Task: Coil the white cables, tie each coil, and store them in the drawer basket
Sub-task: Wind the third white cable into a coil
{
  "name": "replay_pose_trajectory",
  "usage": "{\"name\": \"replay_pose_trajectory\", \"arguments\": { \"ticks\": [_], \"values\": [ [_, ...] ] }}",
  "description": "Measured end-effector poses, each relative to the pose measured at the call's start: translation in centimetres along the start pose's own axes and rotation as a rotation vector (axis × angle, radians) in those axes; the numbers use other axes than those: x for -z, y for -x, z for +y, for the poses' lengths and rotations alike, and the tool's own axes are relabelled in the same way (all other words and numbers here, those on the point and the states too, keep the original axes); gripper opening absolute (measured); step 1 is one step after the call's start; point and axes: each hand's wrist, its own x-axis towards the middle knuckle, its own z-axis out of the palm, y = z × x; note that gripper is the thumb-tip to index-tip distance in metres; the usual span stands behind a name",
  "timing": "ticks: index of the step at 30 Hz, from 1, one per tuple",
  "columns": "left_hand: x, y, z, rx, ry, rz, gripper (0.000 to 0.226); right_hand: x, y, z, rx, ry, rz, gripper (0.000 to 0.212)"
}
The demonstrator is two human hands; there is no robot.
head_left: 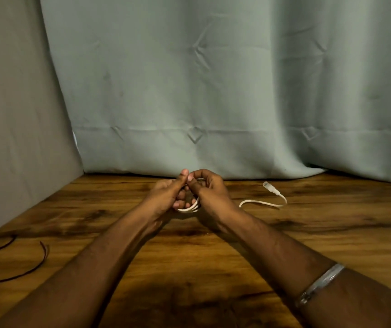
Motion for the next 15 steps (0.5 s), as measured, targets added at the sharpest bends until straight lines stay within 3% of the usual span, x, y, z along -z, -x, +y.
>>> {"name": "replay_pose_trajectory", "arguments": {
  "ticks": [4,9,15],
  "values": [
    [0.1,0.6,1.0,0.054,-0.019,-0.075,0.040,0.2,0.8,-0.7,0.027,-0.157,-0.071,0.003],
    [1.4,1.5,2.8,0.144,0.124,-0.237,0.031,0.2,0.4,-1.0,0.119,0.016,-0.092,0.009],
    [1.6,0.7,1.7,0.064,0.098,0.032,0.035,1.9,0.5,-0.1,0.253,0.588,-0.166,0.021]
  ]
}}
